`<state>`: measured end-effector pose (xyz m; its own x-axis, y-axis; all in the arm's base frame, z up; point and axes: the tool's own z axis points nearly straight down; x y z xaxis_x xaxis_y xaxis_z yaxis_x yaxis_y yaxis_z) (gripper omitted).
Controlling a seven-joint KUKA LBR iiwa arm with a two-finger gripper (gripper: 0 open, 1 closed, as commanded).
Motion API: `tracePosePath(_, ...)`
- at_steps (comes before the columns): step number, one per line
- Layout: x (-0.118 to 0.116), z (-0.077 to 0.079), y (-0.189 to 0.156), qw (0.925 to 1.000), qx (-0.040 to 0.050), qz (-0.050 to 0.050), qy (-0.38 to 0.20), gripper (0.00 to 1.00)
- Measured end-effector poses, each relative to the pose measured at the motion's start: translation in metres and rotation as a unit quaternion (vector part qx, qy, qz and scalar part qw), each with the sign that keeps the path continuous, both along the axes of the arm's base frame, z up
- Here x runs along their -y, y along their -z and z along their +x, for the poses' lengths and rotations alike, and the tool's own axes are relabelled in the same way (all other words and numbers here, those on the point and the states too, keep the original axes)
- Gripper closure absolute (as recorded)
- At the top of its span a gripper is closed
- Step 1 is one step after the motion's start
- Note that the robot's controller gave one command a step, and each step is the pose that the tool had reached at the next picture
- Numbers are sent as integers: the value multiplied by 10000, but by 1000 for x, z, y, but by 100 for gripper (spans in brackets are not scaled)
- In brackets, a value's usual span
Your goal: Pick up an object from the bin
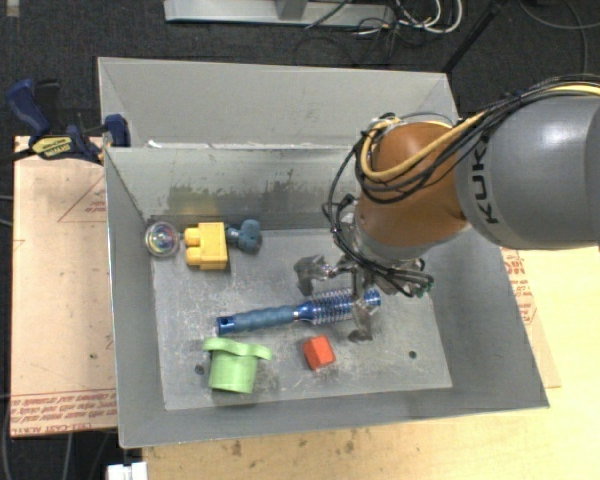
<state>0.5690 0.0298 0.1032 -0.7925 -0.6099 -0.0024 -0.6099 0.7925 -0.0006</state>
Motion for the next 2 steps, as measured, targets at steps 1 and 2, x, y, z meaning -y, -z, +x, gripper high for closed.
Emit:
tracePosePath(1,-11,6,35,9980,-14,-2,-626,0)
tracePosePath(2,-12,6,34,9981,-11,5,-613,0)
